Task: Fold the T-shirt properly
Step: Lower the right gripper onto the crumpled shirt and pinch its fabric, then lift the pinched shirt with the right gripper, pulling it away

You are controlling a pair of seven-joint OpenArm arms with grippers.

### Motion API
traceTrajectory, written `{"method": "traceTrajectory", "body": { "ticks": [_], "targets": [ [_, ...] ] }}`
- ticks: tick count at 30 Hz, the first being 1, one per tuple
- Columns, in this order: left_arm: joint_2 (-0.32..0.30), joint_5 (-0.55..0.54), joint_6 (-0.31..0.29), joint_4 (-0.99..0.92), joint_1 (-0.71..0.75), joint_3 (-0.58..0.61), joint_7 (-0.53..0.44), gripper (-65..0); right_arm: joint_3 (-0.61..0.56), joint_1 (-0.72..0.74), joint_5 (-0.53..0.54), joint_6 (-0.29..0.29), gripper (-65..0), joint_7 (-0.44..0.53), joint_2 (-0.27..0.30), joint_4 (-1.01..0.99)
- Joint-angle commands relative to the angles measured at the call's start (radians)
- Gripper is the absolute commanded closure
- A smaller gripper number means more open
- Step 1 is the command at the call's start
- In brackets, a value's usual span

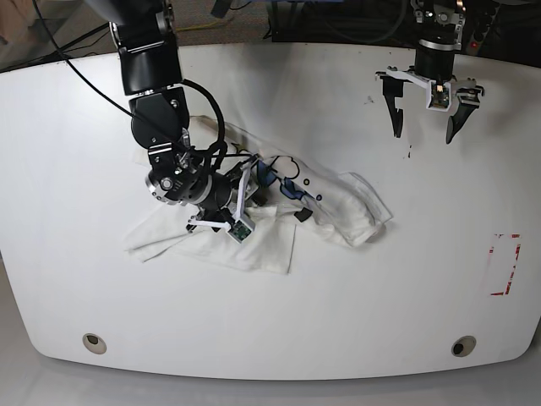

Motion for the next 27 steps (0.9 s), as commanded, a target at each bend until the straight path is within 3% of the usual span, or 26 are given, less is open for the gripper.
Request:
{"method": "traceTrajectory", "body": {
  "ticks": [1,3,5,15,23,27],
  "targets": [
    [-0.019,0.003,0.006,0.016,0.006,-0.002,-0.028,-51.2,-0.007,0.027,0.010,0.001,-15.2,0.025,-0.011,0.020],
    [-0.029,0.003,0.006,0.016,0.006,-0.002,-0.028,-51.2,-0.007,0.028,0.010,0.001,-4.1,0.025,-0.013,0.023],
    [-0.028,0.003,0.006,0.010,0.006,-0.002,-0.028,-51.2,-0.007,0.030,0.010,0.001,0.0,0.025,-0.013,0.023],
    [-0.025,0.003,0.006,0.004,-0.015,-0.002,-0.022,-51.2,-0.001,0.105,0.010,0.001,0.0,0.019,-0.008,0.132],
    [-0.019,-0.002,0.006,0.013,-0.119,0.028,0.169,-51.2,-0.001,0.258,0.010,0.007,0.0,-0.065,0.025,0.274],
    [-0.005,-0.005,0.006,0.013,-0.155,0.030,0.201,-51.2,-0.002,0.344,0.013,0.009,0.0,-0.099,0.048,0.342]
  ]
}}
